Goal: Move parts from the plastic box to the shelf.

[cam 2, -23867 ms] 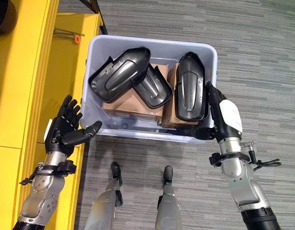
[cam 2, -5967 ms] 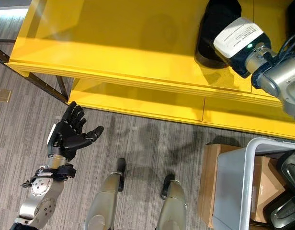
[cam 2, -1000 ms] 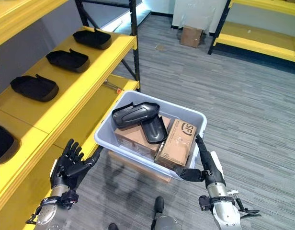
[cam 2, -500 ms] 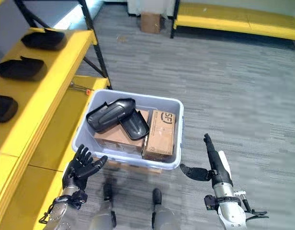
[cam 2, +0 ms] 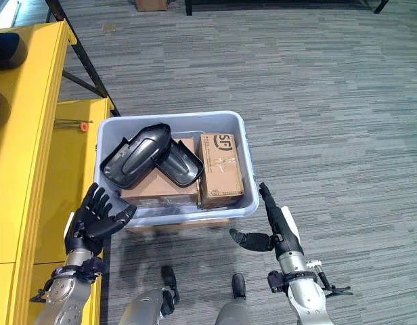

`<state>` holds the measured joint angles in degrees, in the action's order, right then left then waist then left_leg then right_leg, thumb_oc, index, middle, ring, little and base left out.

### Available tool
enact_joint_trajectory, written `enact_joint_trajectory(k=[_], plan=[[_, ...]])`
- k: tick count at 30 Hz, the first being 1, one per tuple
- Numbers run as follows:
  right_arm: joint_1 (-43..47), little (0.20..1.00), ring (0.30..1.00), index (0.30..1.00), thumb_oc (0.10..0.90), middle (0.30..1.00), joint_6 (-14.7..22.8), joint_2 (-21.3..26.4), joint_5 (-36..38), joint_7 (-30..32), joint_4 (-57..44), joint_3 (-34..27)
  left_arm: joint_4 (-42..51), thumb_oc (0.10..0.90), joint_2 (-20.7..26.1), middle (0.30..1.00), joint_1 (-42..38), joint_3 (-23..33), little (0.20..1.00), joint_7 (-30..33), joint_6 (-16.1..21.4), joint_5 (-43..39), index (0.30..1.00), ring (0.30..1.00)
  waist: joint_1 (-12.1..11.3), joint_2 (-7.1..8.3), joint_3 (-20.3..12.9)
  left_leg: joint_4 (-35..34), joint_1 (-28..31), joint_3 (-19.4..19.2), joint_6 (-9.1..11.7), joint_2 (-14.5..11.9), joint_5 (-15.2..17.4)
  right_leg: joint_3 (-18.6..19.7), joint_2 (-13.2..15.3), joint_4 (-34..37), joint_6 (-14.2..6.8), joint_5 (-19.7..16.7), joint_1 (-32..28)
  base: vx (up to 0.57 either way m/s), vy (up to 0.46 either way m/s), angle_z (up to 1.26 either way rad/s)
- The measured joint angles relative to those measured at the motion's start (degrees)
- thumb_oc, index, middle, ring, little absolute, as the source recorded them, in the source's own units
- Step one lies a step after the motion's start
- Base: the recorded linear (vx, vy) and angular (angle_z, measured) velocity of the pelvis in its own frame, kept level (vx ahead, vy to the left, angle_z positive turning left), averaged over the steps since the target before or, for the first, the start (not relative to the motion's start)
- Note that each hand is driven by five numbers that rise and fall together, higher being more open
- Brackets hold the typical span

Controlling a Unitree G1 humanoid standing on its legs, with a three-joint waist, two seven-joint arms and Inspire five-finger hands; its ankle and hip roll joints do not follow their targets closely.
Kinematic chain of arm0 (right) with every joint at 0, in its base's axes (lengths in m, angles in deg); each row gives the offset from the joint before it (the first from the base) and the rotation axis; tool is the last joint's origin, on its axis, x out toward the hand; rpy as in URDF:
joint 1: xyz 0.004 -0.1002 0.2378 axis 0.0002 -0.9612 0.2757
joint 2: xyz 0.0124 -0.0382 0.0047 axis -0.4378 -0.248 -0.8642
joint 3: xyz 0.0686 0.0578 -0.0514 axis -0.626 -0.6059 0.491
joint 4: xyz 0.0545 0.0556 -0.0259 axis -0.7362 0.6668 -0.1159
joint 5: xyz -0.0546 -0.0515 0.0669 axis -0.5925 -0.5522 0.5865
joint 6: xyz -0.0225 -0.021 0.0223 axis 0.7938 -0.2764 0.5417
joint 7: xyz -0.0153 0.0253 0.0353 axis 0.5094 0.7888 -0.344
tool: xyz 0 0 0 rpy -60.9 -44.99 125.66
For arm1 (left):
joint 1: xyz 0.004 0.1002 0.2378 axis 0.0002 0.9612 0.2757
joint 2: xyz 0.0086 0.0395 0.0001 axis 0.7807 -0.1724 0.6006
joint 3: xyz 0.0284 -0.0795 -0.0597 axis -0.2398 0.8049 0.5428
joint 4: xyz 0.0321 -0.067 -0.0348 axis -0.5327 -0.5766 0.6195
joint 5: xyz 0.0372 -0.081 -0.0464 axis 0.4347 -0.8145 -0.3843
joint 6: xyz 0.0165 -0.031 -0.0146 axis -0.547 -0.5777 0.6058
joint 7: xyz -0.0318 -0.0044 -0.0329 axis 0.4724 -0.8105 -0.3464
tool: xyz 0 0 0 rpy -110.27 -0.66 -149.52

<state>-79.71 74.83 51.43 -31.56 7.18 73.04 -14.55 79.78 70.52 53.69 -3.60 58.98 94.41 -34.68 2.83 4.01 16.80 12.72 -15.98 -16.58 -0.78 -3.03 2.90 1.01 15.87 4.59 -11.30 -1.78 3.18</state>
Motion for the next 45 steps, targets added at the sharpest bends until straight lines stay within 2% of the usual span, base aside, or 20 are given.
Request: enact_joint_trajectory(k=[6,10,15,19,22,25,27,33,45], plan=[[0.56,1.0,1.0,1.0,0.9,1.0,-0.02,4.47,-3.34,0.95,-0.08,-1.03,0.94,0.9,-0.04,1.0,1.72,0.18,1.0,-0.02,-0.12,0.03,1.0,1.0,0.08,1.79,0.45,-0.32,-1.91,-0.28,2.01,-4.1,-1.43,0.2,-3.48,-0.08,1.59,-0.77,2.82,0.02,-0.054,-0.16],[3.87,1.0,1.0,1.0,0.9,1.0,0.04,9.36,-6.7,2.03,-0.18,-1.14,1.17,0.9,-0.04,1.0,0.95,0.21,1.0,0.03,-0.09,0.05,1.0,1.0,-0.12,2.0,0.58,-1.4,-2.04,0.7,2.7,-4.9,-2.28,-0.72,-4.69,0.3,1.9,-0.89,2.65,-0.01,-0.053,0.08],[11.1,1.0,1.0,1.0,0.9,1.0,0.56,11.44,-7.97,3.42,-0.54,-0.69,1.31,0.9,-0.04,1.0,-0.35,-0.03,1.0,0.06,-0.08,0.05,1.0,1.0,-0.89,2.13,0.87,-2.99,-3.19,2.31,3.27,-5.26,-3.68,-2.64,-5.61,0.3,2.26,-0.71,3.42,-0.02,-0.065,0.14],[19.6,1.0,1.0,1.0,0.9,1.0,0.79,12.87,-7.97,4.69,-0.58,3.82,2.18,0.9,0.21,1.0,-2.71,-0.61,1.0,0.91,-0.02,0.04,1.0,1.0,-1.9,2.29,3.23,-3.21,-4.49,4.15,3.6,-5.65,-4.41,-4.53,-6.46,0.3,2.61,-0.61,3.67,-0.01,-0.055,0.18],[28.68,1.0,1.0,1.0,0.9,1.0,0.05,14.22,-7.96,5.79,0.82,9.83,3.04,0.9,0.27,1.0,-4.27,-1.51,1.0,2.43,0.17,0.01,1.0,1.0,-4.06,2.27,5.29,-3.29,-5.66,4.97,3.81,-5.88,-4.93,-5.38,-6.89,0.3,2.93,-0.66,4.39,-0.02,-0.058,0.11],[34.82,1.0,1.0,1.0,0.9,1.0,-0.53,14.56,-8.0,6.66,3.27,12.46,3.18,0.9,0.22,1.0,-5.6,-2.43,1.0,2.57,0.16,-0.01,1.0,1.0,-5.6,2.42,6.89,-3.35,-6.32,5.9,3.85,-5.88,-5.17,-6.32,-7.14,0.3,3.02,-0.62,4.6,-0.01,-0.031,0.16],[37.97,1.0,1.0,1.0,0.9,1.0,-1.43,14.58,-8.04,7.39,4.59,13.19,3.18,0.9,0.24,1.0,-5.94,-2.97,1.0,3.6,0.17,-0.04,1.0,1.0,-7.46,2.47,7.22,-3.38,-7.24,6.33,3.85,-5.73,-5.2,-6.97,-7.13,0.29,3.05,-0.6,5.09,0.0,-0.025,0.09],[44.4,1.0,1.0,1.0,0.9,1.0,-3.45,14.87,-9.45,8.87,6.89,16.0,3.3,0.9,0.32,1.0,-7.79,-2.99,1.0,4.73,0.59,-0.14,1.0,1.0,-9.51,2.39,9.54,-3.3,-7.99,7.5,3.77,-5.59,-5.26,-8.53,-7.29,0.29,3.06,-0.59,5.02,0.0,-0.011,0.1],[52.47,1.0,1.0,1.0,0.9,1.0,-5.63,14.76,-15.01,9.65,13.43,20.47,3.27,0.9,0.34,1.0,-11.29,-4.05,1.0,5.24,2.33,-0.16,1.0,1.0,-11.17,2.04,11.88,-3.19,-10.25,9.86,3.6,-4.81,-5.76,-11.16,-7.28,0.29,3.17,-0.51,5.66,-0.01,0.0,0.1]])
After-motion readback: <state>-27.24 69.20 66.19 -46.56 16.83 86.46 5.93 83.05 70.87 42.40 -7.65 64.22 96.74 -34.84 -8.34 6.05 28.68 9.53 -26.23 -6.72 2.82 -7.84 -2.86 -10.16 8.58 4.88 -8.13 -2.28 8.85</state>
